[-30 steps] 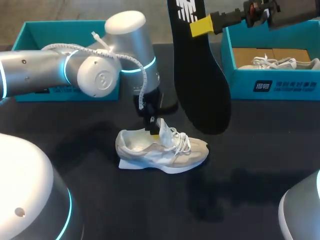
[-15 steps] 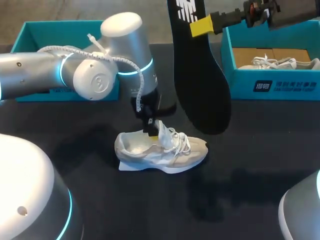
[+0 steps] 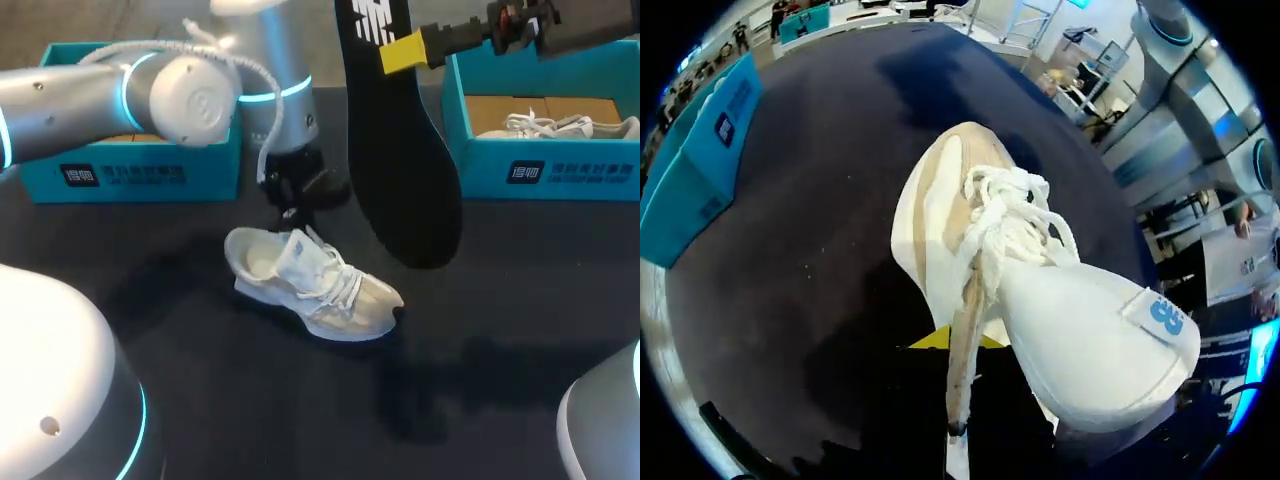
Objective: Take the shoe out of the shoebox, open the shoe tongue, remove and reinsert the insole, then place the shoe into the shoebox
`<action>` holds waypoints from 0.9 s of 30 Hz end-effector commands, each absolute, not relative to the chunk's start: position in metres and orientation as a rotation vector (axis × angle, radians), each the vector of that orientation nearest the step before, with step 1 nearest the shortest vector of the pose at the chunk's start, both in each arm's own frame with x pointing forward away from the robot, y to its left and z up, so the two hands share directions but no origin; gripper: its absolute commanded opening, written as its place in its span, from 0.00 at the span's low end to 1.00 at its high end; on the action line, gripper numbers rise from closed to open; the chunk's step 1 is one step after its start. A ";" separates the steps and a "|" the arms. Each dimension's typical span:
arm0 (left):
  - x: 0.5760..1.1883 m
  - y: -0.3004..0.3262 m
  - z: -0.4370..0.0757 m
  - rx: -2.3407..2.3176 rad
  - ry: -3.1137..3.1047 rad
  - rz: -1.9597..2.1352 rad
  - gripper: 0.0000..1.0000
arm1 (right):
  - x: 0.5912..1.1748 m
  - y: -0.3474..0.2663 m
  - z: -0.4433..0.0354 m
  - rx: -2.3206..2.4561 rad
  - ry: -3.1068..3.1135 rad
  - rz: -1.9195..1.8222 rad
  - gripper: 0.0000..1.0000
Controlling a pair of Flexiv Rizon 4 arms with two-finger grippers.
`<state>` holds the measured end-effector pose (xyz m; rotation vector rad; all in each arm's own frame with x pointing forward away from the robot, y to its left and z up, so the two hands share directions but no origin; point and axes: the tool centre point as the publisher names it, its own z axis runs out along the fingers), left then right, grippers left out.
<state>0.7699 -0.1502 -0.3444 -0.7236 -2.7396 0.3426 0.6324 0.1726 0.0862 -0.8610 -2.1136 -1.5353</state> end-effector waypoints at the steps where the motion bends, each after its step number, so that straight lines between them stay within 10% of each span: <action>1: 0.780 -0.161 -0.336 -1.316 -2.184 0.241 0.00 | 0.633 0.175 0.086 -0.863 -2.113 -1.533 0.00; 27: 0.783 -0.192 -0.334 -1.936 -1.525 -0.411 0.00 | 0.633 0.175 0.086 -0.863 -2.113 -1.533 0.00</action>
